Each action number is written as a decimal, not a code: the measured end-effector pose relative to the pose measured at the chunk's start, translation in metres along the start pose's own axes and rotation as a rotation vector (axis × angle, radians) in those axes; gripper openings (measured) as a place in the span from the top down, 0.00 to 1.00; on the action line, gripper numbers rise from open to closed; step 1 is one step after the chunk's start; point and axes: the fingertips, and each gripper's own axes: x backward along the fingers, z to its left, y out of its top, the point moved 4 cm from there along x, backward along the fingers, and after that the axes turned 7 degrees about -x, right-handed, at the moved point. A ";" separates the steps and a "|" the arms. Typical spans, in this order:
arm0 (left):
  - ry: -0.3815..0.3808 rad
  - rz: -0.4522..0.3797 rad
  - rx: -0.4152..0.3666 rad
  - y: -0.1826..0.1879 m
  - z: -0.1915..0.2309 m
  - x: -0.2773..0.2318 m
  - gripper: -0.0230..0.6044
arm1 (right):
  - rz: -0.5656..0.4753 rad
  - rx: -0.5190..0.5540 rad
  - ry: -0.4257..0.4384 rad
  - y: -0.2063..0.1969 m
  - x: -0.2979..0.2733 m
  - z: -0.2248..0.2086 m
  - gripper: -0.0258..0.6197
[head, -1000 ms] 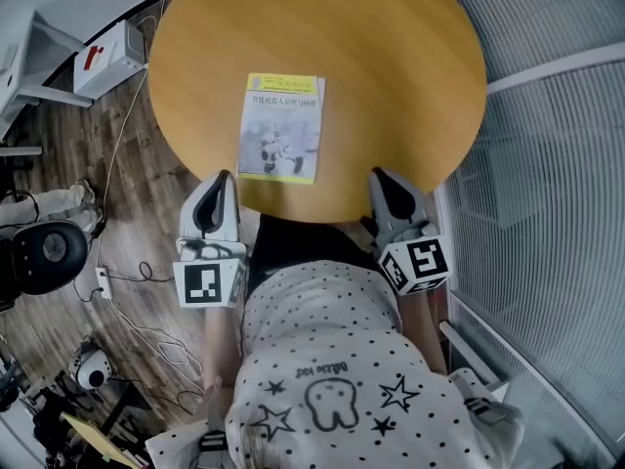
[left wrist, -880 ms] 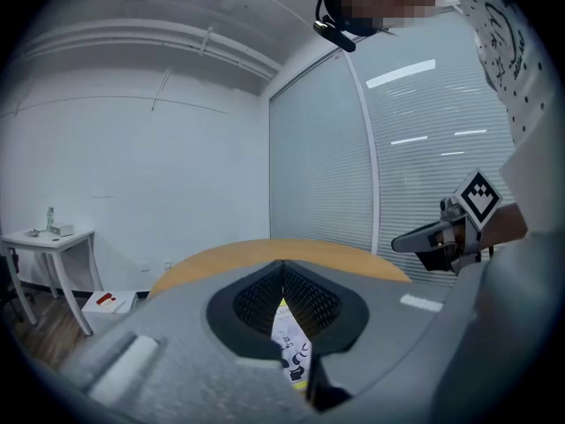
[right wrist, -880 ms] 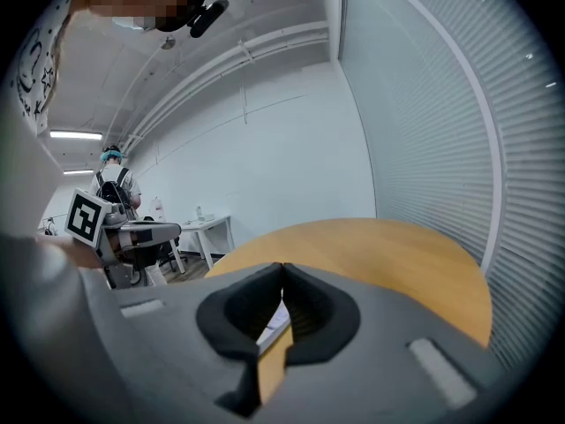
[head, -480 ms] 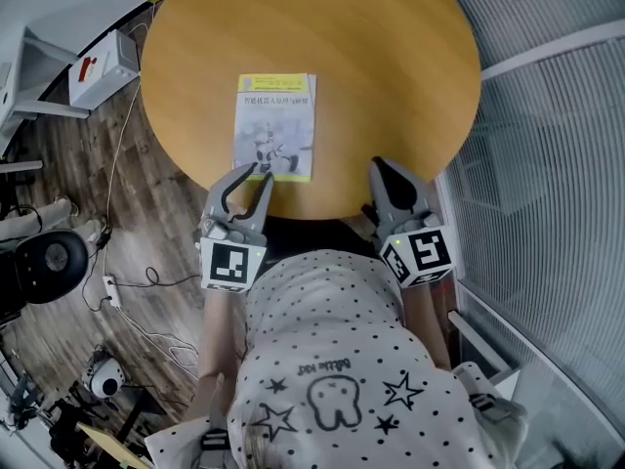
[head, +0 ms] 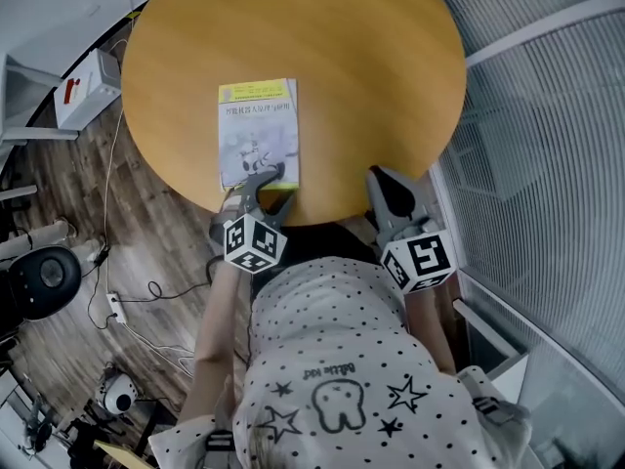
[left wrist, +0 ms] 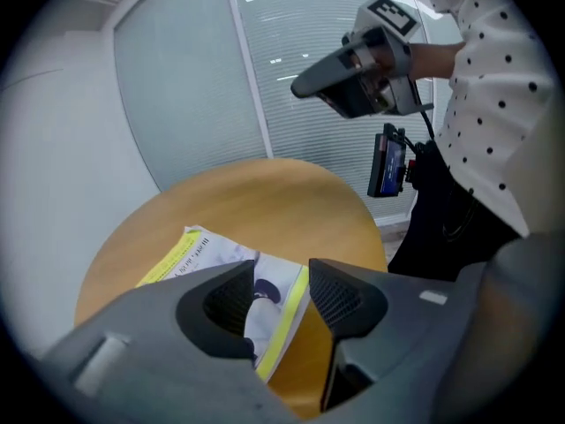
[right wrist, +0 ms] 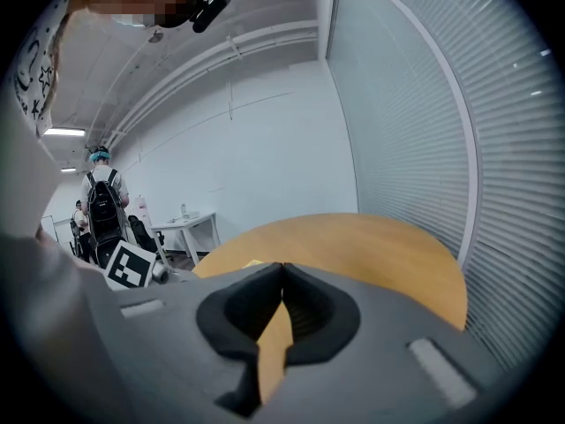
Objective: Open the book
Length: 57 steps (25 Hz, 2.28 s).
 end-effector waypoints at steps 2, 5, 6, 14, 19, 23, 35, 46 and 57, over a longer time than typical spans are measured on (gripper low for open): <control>-0.041 0.032 -0.031 -0.005 -0.006 -0.017 0.61 | 0.013 -0.001 -0.007 -0.003 0.002 -0.004 0.96; -0.098 0.072 -0.045 -0.014 -0.012 -0.037 0.59 | 0.023 -0.006 -0.016 -0.007 0.005 -0.007 0.95; -0.106 0.077 -0.036 -0.016 -0.013 -0.042 0.59 | 0.021 -0.006 -0.019 -0.008 0.006 -0.008 0.95; -0.097 0.039 0.131 -0.019 -0.001 -0.031 0.66 | -0.004 -0.011 -0.039 -0.004 0.011 -0.016 0.96; 0.128 -0.062 0.379 -0.021 0.030 -0.001 0.89 | -0.014 -0.022 -0.055 -0.002 0.015 -0.020 0.95; 0.186 -0.052 0.443 -0.024 0.040 -0.001 0.90 | -0.010 -0.019 -0.054 -0.005 0.015 -0.020 0.95; 0.334 -0.063 0.616 -0.042 0.061 0.030 0.91 | -0.025 -0.004 -0.069 0.001 0.016 -0.010 0.95; 0.547 -0.052 0.755 -0.101 0.088 0.093 0.92 | -0.021 0.010 -0.063 0.008 0.001 0.027 0.95; 0.590 -0.048 0.809 -0.134 0.105 0.120 0.92 | -0.013 0.014 -0.058 0.013 -0.022 0.064 0.96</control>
